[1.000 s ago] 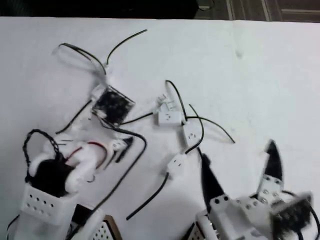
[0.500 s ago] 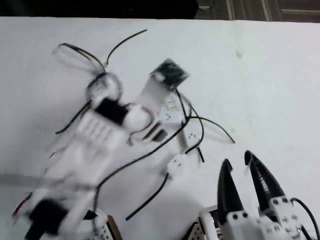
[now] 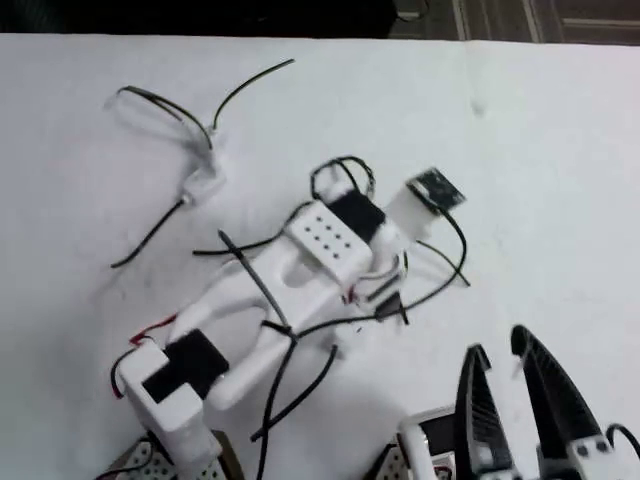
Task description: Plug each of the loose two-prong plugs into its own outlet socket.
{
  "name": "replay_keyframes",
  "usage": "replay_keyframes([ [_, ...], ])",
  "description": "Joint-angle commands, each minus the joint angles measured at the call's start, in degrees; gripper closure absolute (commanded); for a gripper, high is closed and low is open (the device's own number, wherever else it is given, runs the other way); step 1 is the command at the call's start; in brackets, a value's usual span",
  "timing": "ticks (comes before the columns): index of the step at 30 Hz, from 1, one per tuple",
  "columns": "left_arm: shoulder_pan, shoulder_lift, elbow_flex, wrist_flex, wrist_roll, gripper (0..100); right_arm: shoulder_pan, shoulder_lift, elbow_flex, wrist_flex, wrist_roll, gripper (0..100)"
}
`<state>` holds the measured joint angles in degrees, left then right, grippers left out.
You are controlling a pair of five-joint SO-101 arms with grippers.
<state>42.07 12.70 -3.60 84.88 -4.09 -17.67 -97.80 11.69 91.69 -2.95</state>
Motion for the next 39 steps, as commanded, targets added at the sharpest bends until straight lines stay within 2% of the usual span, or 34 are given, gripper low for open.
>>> replay_keyframes([
  [1, 1.54, -0.13, 3.69, -5.45, 1.58, 75, 0.66, -1.8, -0.97, -0.04, -0.44, 87.5],
  [6, 0.57, -0.13, 14.33, -17.32, 1.49, 75, 0.66, -4.7, -0.97, -0.04, -0.09, 87.5],
  [13, -1.71, 0.04, 19.25, -20.4, 1.49, 74, 0.4, -4.97, -0.7, 0.13, 0.0, 87.5],
  [19, -3.03, 4.44, 16.44, -16.09, 1.41, 76, 0.4, -4.97, -0.7, 0.22, 0.0, 87.5],
  [25, -1.27, 5.76, 16.0, -13.8, -4.84, 98, 0.4, -4.97, -0.7, 0.31, 0.09, 87.5],
  [29, -1.8, 5.14, 15.38, -10.37, -5.19, 98, 0.4, -4.97, -0.7, 0.31, 0.09, 87.5],
  [34, -6.64, -0.13, 11.6, -5.1, -5.54, 98, 0.4, -4.88, -0.62, 0.31, 0.09, 87.5],
  [39, -16.92, -6.02, 6.42, -2.64, -11.78, 98, 0.4, -4.79, -0.44, 0.4, 0.09, 87.5],
])
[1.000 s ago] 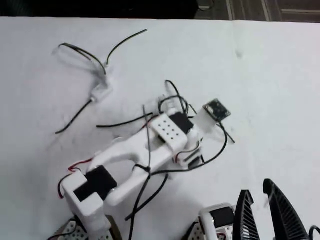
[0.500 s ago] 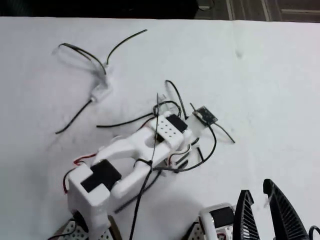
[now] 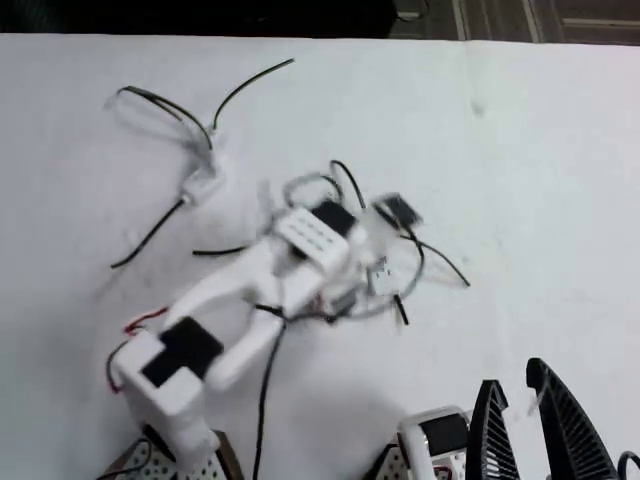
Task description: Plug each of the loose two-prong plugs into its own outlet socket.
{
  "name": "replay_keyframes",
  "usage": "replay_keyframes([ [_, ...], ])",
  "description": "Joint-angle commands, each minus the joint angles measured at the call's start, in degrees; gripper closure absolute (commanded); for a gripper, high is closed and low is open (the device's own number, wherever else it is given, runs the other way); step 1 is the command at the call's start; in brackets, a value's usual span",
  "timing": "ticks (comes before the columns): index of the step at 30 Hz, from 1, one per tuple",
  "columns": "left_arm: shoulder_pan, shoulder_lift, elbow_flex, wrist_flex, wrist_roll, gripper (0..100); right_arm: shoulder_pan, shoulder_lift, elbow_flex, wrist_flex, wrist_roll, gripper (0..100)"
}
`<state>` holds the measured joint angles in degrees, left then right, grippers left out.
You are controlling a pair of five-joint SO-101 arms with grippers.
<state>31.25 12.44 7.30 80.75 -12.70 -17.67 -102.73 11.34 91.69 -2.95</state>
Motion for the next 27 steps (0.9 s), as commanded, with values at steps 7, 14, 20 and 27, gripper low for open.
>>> replay_keyframes([
  [7, -24.31, -1.98, -17.23, 3.34, -10.11, 98, 0.66, -0.04, 7.74, 0.75, 0.09, 87.5],
  [14, -33.27, 11.65, -30.77, 2.9, -14.95, 98, 0.4, 0.04, 8.62, 0.75, 0.09, 87.5],
  [20, -33.71, 24.75, -42.46, 7.38, -16.35, 81, 0.4, -0.04, 9.76, 0.75, 0.09, 87.5],
  [27, -35.3, 26.77, -61.98, 20.4, -12.92, 70, 0.48, 0.04, 15.38, 0.48, 0.09, 87.5],
])
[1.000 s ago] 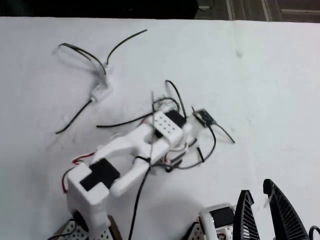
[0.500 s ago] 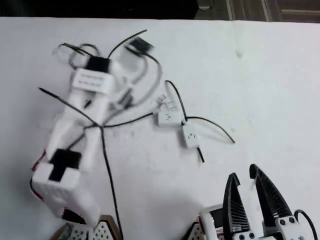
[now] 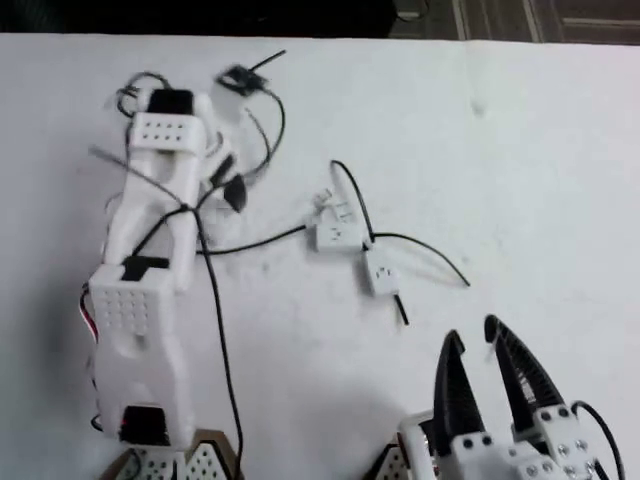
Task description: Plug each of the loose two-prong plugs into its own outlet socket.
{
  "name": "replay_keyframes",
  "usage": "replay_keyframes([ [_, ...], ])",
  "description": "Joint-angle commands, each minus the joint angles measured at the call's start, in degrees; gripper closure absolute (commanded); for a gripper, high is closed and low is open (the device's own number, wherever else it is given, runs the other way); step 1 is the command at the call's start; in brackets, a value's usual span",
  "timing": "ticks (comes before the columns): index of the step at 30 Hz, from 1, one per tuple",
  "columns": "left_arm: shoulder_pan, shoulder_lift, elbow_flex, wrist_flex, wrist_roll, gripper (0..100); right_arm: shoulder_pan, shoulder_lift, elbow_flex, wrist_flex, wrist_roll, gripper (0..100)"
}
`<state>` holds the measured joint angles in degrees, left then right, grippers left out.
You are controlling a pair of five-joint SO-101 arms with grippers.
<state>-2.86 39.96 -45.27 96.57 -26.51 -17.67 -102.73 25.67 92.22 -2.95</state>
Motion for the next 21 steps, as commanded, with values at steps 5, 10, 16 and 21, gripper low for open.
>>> replay_keyframes([
  [5, -5.93, -0.84, -16.35, 5.71, 1.32, 70, 0.48, 0.31, 4.22, -0.22, 0.09, 87.3],
  [10, -12.09, -0.92, -19.34, 5.8, 2.73, 75, 0.4, 7.69, 8.53, -0.31, 0.18, 87.2],
  [16, -14.73, -6.11, -15.3, 5.89, 2.73, 87, 0.4, 22.73, 8.88, -3.65, 0.18, 87.2],
  [21, -15.16, -17.71, -4.57, 5.8, 2.9, 87, 0.31, 33.1, 9.05, -7.16, 0.18, 87.2],
])
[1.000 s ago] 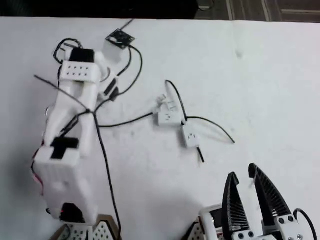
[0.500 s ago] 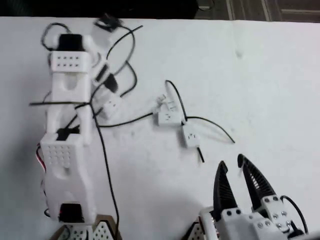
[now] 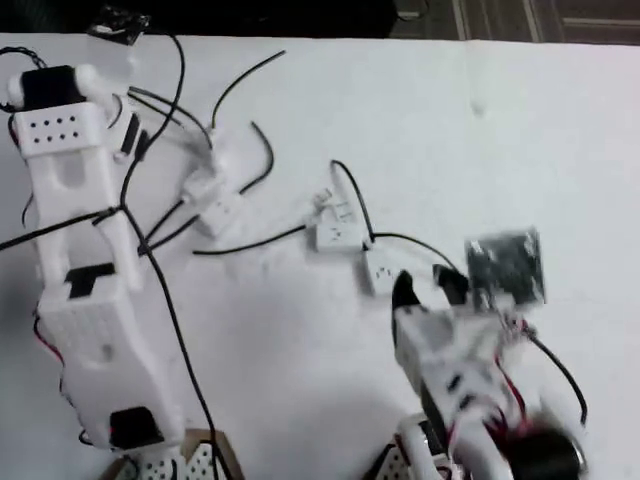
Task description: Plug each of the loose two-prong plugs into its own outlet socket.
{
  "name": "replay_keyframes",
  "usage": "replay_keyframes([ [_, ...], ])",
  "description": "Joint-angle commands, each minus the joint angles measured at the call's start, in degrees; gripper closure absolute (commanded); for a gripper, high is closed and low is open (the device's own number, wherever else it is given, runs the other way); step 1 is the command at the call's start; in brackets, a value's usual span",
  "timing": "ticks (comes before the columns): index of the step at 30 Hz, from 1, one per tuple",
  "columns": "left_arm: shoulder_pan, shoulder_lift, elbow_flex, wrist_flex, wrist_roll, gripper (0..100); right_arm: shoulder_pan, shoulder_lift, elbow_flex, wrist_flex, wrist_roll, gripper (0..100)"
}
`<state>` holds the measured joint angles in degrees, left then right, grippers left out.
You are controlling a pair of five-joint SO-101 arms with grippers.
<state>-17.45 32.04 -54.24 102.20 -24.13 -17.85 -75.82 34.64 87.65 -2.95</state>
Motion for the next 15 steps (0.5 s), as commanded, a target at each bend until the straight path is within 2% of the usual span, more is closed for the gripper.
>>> replay_keyframes([
  [1, -0.4, -12.62, 7.12, 0.09, 0.53, 87, 0.48, 8.31, 0.09, -3.3, 0.44, 87.2],
  [8, 0.66, -33.8, 31.21, -2.73, 0.53, 87, 0.48, 21.67, 0.09, -8.22, 11.6, 87.2],
  [12, 0.48, -45.32, 49.32, -8.62, 0.53, 87, 0.48, 28.62, -0.09, -12.79, 15.3, 87.2],
  [15, 0.57, -53.67, 63.82, -14.33, 0.44, 87, 0.48, 33.71, -0.18, -16.4, 20.92, 87.2],
])
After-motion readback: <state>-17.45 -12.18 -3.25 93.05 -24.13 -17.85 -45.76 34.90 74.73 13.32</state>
